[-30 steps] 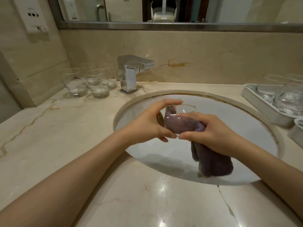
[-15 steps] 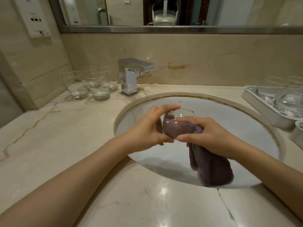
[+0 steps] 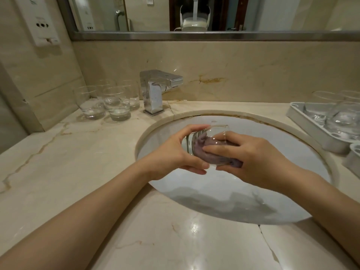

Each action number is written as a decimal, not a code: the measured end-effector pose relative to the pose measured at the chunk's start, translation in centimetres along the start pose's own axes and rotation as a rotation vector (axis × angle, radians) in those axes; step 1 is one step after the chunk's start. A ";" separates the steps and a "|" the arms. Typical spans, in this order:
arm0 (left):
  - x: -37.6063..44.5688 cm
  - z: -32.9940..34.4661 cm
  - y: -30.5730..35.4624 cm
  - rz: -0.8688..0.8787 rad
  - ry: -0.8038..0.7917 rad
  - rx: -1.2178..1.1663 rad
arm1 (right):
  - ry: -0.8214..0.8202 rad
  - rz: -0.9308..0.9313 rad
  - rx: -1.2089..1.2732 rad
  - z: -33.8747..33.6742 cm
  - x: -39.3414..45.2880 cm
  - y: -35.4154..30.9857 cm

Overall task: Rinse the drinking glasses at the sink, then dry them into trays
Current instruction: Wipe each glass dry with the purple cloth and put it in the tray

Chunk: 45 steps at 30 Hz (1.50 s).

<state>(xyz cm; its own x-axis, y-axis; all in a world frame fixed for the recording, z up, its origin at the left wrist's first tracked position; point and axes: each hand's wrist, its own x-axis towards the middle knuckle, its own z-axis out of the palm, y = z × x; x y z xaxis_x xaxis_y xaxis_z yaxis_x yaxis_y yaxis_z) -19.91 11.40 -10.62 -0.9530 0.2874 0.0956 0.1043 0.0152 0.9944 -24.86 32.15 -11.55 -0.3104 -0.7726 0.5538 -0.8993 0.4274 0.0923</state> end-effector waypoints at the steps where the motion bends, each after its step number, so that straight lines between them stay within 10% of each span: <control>1: 0.1 -0.1 -0.1 -0.016 -0.008 -0.013 | 0.009 -0.005 -0.015 0.0 0.1 -0.1; 14: 0.7 -0.8 -2.2 0.492 0.115 0.925 | -0.219 0.768 1.345 -1.3 0.9 -1.5; 17: 0.6 -0.5 -1.1 0.395 0.124 0.735 | -0.211 0.739 1.270 -1.5 1.2 -1.6; 22: 0.1 -0.8 -0.2 0.044 -0.042 0.468 | -0.208 0.274 0.384 -0.2 0.2 -1.4; 29: 0.3 -0.2 -1.1 0.071 0.029 0.455 | -0.278 0.419 0.511 -0.9 0.8 -1.3; 37: 1.0 -1.2 -3.0 0.595 0.098 1.156 | -0.246 0.815 1.295 -1.5 1.2 -2.2; 42: 0.8 -1.2 -2.0 0.417 0.110 0.829 | -0.138 0.714 1.237 -0.9 1.3 -2.4; 45: 0.3 -0.7 -0.4 0.169 0.090 0.423 | -0.028 0.462 0.768 -0.3 0.9 -2.0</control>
<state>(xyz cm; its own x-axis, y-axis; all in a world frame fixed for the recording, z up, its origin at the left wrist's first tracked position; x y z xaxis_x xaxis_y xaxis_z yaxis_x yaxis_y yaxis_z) -20.40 10.79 -10.97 -0.9315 0.2354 0.2773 0.3497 0.3699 0.8608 -23.23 30.80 -10.97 -0.6909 -0.6170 0.3767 -0.6376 0.2745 -0.7198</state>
